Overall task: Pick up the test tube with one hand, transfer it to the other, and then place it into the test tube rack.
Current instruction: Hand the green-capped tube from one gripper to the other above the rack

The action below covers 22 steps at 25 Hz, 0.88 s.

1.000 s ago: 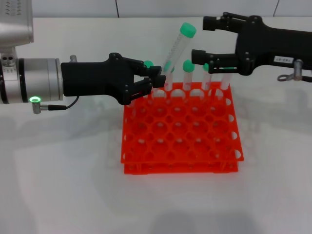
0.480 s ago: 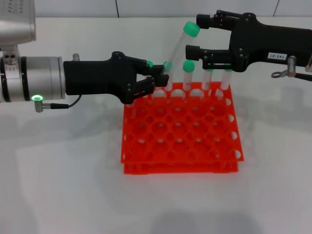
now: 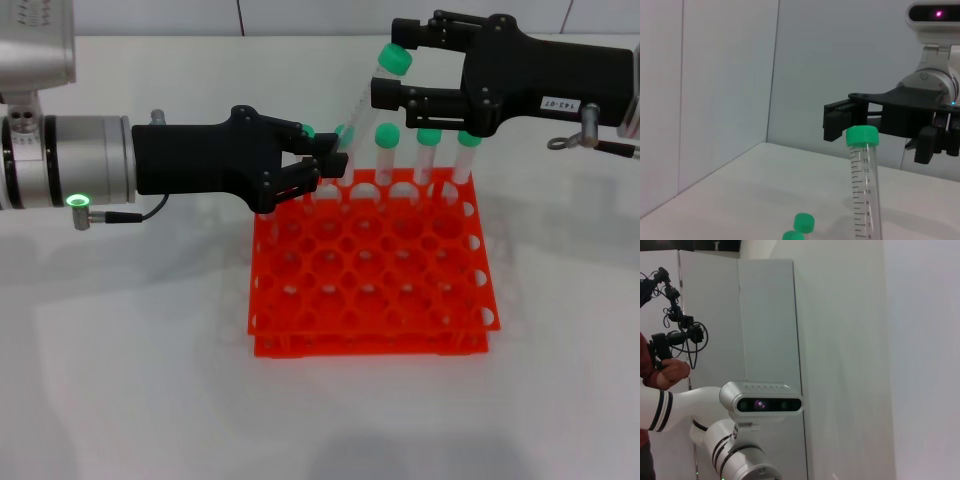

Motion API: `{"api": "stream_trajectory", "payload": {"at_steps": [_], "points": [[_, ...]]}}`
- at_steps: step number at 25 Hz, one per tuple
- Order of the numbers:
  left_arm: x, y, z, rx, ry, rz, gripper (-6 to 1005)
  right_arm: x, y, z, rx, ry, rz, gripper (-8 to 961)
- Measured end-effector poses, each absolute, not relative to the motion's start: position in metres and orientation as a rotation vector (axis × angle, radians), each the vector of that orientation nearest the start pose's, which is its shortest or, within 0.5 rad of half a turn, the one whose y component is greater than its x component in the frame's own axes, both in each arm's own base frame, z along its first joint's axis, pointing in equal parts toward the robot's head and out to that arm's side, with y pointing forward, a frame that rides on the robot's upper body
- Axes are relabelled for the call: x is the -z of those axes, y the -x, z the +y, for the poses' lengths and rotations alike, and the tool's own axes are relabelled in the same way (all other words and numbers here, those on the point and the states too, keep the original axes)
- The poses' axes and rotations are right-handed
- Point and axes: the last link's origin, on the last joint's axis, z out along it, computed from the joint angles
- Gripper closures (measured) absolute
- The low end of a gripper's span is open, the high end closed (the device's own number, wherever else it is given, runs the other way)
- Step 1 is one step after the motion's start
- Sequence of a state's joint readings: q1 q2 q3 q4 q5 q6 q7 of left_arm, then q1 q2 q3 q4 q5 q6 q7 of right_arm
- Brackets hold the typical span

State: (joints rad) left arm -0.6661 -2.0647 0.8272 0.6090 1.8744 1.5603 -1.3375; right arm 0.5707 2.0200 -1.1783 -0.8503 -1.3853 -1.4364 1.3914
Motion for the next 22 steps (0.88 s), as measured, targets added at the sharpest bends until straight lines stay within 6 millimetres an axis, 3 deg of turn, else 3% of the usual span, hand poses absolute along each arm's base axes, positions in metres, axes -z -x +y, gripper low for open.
{"api": "stream_trajectory", "payload": {"at_steps": [16,22], "points": [[0.013,0.2018,0.3577,0.793,2.852,-0.363,803,-0.0176,-0.1477,0.3705,-1.062,2.692,0.187,230],[0.0128,0.2013,0.3579,0.793,2.853,-0.36,803,-0.0159,-0.1471,0.3721,-1.062,2.694,0.197,446]]}}
